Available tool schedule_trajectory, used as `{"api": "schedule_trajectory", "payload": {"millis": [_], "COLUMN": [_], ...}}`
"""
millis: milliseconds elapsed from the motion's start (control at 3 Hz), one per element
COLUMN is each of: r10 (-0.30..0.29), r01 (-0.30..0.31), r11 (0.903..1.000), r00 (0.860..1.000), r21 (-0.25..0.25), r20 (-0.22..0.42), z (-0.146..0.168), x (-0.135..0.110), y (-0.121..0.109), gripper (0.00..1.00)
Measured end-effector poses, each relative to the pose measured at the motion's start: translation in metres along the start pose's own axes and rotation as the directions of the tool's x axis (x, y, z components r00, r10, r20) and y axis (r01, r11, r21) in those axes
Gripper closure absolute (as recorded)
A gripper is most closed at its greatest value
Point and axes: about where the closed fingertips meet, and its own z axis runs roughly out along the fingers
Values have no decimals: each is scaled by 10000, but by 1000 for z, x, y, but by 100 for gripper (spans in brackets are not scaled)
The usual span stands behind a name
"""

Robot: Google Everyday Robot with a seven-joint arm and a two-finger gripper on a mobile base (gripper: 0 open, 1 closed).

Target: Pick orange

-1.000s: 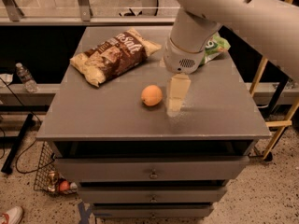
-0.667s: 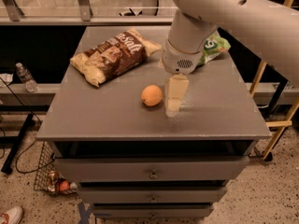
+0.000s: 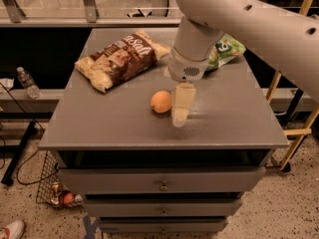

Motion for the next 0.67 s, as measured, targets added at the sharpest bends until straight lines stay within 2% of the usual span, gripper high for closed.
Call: {"api": "schedule_trajectory", "payload": {"millis": [333, 667], "r10": [-91, -167], "r01": [92, 172], "r11": [9998, 9995], "r00": [9999, 9997], "r21": [-167, -279], "r20": [83, 179], "z": [8, 13], "x": [-5, -8], "y": [-1, -3], "gripper": [0, 18]}}
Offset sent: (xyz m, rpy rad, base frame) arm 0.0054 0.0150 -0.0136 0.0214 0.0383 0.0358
